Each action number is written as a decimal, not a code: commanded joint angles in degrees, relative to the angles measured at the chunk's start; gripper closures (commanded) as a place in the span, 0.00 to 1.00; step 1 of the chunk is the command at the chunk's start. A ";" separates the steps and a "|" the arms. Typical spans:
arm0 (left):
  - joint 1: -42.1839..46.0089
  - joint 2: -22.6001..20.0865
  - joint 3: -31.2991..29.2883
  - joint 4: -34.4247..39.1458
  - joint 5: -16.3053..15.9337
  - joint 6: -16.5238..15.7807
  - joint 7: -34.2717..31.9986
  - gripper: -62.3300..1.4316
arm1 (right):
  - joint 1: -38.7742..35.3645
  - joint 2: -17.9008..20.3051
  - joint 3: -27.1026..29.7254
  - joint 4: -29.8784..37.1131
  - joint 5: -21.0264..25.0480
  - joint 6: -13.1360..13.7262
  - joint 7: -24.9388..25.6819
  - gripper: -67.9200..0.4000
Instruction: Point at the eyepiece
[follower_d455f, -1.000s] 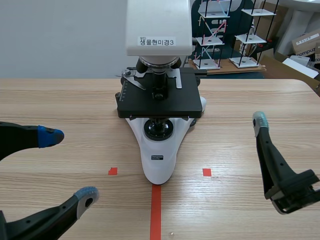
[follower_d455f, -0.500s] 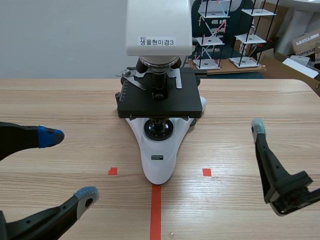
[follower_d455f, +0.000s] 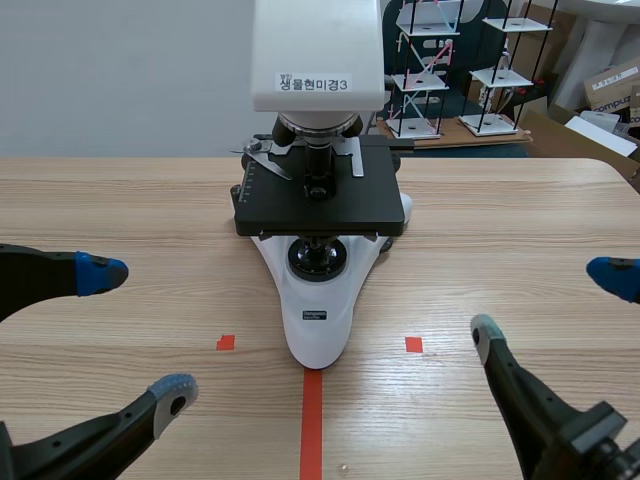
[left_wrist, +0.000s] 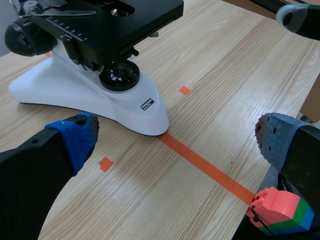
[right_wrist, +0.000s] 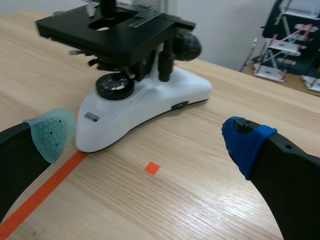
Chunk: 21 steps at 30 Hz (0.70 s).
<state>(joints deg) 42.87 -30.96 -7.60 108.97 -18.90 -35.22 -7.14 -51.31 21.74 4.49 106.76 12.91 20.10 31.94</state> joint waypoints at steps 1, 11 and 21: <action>0.11 -0.20 -0.15 0.48 -0.57 -0.09 -0.76 0.00 | -0.20 0.70 0.42 0.44 1.07 0.59 0.50 0.04; 0.11 -0.20 -0.15 0.48 -0.57 -0.09 -0.76 0.00 | -0.26 0.81 0.42 0.44 0.81 0.96 -1.88 0.04; 0.11 -0.20 -0.15 0.48 -0.57 -0.09 -0.76 0.00 | -0.26 0.81 0.42 0.44 0.81 0.96 -1.88 0.04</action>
<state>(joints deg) 42.87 -30.96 -7.60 108.97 -18.90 -35.22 -7.14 -51.79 22.52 4.49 106.76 13.30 21.04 29.26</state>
